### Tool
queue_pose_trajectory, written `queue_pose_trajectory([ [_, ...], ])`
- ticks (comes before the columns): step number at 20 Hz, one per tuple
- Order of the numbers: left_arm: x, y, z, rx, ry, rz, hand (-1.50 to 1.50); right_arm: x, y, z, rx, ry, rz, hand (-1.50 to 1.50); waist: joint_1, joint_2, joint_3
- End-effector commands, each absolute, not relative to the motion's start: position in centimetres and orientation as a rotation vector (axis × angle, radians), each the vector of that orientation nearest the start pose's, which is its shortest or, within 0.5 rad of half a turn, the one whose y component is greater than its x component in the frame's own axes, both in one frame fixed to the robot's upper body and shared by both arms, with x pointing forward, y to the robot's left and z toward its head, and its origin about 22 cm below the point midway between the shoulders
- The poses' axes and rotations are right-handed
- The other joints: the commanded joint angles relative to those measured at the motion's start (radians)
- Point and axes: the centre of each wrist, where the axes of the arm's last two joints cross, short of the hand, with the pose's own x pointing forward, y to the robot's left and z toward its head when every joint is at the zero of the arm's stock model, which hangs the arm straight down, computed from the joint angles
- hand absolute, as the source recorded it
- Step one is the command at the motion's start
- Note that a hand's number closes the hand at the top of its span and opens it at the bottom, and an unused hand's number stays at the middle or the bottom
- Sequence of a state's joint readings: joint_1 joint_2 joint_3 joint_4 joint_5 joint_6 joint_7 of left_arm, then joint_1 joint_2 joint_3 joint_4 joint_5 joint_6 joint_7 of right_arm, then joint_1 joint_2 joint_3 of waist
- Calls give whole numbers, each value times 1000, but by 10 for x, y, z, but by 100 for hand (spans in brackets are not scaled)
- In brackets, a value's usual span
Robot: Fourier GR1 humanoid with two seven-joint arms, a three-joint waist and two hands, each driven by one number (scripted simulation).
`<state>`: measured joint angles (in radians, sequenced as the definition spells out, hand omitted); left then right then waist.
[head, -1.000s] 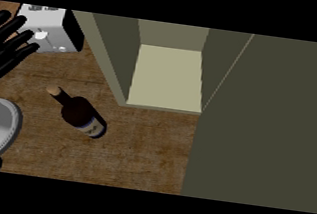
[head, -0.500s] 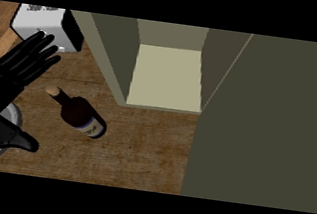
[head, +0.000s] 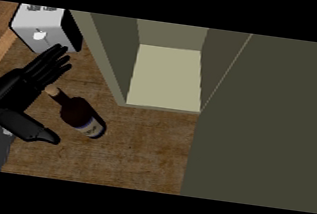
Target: Pick up the wine, place it into the cabinet and close the cabinet
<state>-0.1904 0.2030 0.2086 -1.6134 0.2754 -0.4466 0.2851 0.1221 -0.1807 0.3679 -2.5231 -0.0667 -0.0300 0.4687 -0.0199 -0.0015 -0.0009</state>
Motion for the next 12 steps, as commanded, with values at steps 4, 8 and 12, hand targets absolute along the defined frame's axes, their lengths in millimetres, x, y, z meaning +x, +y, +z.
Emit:
queue_pose_trajectory([
  [4, 298, 302, 52, -213, -1538, -276, -150, 75, -209, 215, 347, -1947, 317, -150, -2, 0, 1],
  [8, 299, 316, 28, -207, -1484, -293, -150, 76, -205, 215, 353, -1940, 301, -150, 0, 0, 0],
  [12, 299, 316, 9, -225, -1461, -295, -150, 71, -209, 216, 360, -1964, 287, -150, -7, -1, 0],
])
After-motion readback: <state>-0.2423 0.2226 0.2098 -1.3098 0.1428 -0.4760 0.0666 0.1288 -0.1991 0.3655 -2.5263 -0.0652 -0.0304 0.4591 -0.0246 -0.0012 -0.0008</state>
